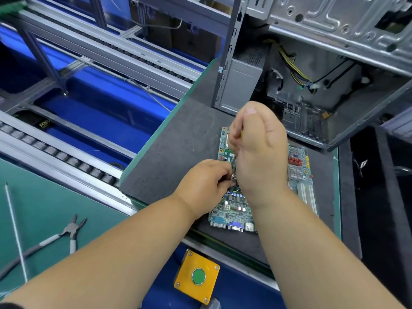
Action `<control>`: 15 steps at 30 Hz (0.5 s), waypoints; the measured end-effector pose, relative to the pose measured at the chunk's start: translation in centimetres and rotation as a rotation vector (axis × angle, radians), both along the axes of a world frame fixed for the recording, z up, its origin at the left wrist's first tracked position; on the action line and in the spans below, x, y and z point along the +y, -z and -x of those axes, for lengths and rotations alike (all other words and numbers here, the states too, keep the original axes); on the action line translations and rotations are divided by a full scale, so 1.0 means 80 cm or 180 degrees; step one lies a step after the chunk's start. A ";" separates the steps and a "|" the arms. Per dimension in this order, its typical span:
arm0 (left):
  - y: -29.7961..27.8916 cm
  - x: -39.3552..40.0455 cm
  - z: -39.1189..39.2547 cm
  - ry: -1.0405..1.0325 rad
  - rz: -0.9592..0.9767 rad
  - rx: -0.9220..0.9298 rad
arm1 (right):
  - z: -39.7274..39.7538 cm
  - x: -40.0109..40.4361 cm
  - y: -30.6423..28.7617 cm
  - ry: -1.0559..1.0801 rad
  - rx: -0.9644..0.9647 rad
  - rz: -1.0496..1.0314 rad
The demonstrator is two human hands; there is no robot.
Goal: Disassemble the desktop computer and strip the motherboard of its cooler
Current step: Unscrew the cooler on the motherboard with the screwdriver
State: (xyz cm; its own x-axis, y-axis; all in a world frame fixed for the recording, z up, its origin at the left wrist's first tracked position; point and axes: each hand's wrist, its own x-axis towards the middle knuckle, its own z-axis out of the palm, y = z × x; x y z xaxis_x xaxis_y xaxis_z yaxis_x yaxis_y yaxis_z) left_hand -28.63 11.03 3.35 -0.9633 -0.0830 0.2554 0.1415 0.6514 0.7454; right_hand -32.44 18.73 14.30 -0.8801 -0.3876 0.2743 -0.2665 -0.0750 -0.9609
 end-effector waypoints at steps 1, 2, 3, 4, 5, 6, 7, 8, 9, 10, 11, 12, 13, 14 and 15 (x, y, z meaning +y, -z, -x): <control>0.000 0.000 -0.001 0.0019 -0.0009 -0.0039 | 0.001 -0.002 0.000 -0.0126 -0.0063 0.0096; 0.002 -0.001 -0.001 0.0026 0.0021 -0.0082 | 0.004 -0.002 -0.001 -0.0298 -0.0174 0.0156; 0.006 -0.001 -0.001 0.0024 0.0085 -0.0114 | 0.009 -0.002 -0.003 -0.0474 -0.0296 0.0171; 0.009 -0.002 -0.001 0.0017 0.0150 -0.0144 | 0.014 -0.002 -0.005 -0.0643 -0.0418 0.0167; 0.011 -0.003 -0.001 -0.0004 0.0174 -0.0145 | 0.020 -0.001 -0.008 -0.0826 -0.0539 0.0163; 0.012 -0.004 -0.001 -0.0020 0.0161 -0.0103 | 0.025 0.000 -0.009 -0.1025 -0.0656 0.0158; 0.011 -0.004 -0.002 -0.0030 0.0136 -0.0047 | 0.029 0.002 -0.009 -0.1221 -0.0745 0.0144; 0.010 -0.005 -0.002 -0.0044 0.0115 0.0001 | 0.032 0.004 -0.009 -0.1410 -0.0799 0.0139; 0.008 -0.005 -0.002 -0.0052 0.0111 0.0025 | 0.034 0.007 -0.009 -0.1585 -0.0826 0.0156; 0.008 -0.005 -0.001 -0.0046 0.0117 0.0037 | 0.035 0.009 -0.009 -0.1736 -0.0842 0.0192; 0.008 -0.005 -0.001 -0.0027 0.0132 0.0050 | 0.037 0.012 -0.008 -0.1835 -0.0848 0.0233; 0.008 -0.005 0.000 -0.0004 0.0159 0.0069 | 0.039 0.014 -0.008 -0.1862 -0.0843 0.0269; 0.008 -0.004 0.000 0.0016 0.0187 0.0087 | 0.040 0.016 -0.007 -0.1825 -0.0832 0.0302; 0.008 -0.004 0.001 0.0036 0.0208 0.0110 | 0.041 0.018 -0.005 -0.1755 -0.0813 0.0334; 0.009 -0.004 0.002 0.0059 0.0226 0.0139 | 0.042 0.019 -0.004 -0.1662 -0.0787 0.0360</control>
State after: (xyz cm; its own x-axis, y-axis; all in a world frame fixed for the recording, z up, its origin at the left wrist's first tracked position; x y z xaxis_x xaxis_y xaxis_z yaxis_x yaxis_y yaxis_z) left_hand -28.76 10.75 2.65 -0.9523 -0.0453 0.3019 0.1856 0.6994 0.6902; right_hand -35.79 20.28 14.65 -0.6236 -0.7672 0.1502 0.0644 -0.2419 -0.9682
